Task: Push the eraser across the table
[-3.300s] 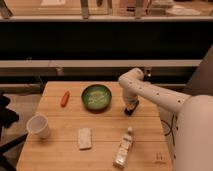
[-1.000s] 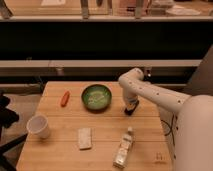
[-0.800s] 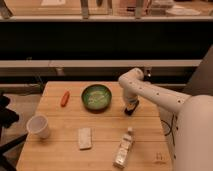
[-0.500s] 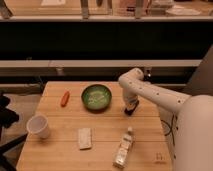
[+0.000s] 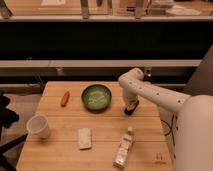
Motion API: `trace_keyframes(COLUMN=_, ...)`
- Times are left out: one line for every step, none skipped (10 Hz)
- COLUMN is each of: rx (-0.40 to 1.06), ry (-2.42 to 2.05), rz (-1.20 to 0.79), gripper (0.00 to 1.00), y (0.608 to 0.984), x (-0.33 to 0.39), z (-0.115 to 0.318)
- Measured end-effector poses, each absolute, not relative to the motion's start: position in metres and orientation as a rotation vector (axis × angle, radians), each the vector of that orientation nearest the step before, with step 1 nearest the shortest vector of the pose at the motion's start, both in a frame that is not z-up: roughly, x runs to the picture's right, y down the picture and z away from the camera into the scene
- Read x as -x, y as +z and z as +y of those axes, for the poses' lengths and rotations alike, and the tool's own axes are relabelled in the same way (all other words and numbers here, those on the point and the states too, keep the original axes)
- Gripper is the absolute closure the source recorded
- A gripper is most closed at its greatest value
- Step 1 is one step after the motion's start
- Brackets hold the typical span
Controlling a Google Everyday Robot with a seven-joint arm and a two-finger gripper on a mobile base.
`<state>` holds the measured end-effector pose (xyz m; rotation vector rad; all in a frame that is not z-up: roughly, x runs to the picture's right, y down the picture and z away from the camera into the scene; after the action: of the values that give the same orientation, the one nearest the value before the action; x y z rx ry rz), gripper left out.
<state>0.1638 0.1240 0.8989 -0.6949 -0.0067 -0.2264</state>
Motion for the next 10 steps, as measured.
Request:
trace_keyframes(rx=0.695, ry=-0.226, rz=-0.007, gripper=0.92, y=0.8989, x=-0.1637, z=0.124)
trace_keyframes(rx=0.695, ry=-0.226, rz=-0.007, gripper=0.88, y=0.8989, x=-0.1638, z=0.124)
trace_keyframes(rx=0.695, ry=-0.226, rz=-0.007, gripper=0.78, y=0.8989, x=-0.1638, z=0.124)
trace_keyframes(rx=0.695, ry=-0.226, rz=-0.007, gripper=0.68, y=0.8989, x=-0.1638, z=0.124)
trace_keyframes(rx=0.695, ry=-0.226, rz=-0.007, gripper=0.58, y=0.8989, x=-0.1637, z=0.124)
trace_keyframes(rx=0.696, ry=-0.226, rz=-0.007, gripper=0.46, y=0.8989, x=-0.1637, z=0.1241)
trace_keyframes(rx=0.696, ry=-0.226, rz=-0.007, gripper=0.37, y=0.8988, x=-0.1637, z=0.1241)
trace_keyframes(rx=0.696, ry=-0.227, rz=-0.007, gripper=0.26, y=0.8988, x=-0.1638, z=0.1242)
trace_keyframes(rx=0.696, ry=-0.227, rz=-0.007, gripper=0.21, y=0.8989, x=-0.1637, z=0.1244)
trace_keyframes(rx=0.696, ry=-0.227, rz=-0.008, gripper=0.2, y=0.8988, x=-0.163, z=0.1243)
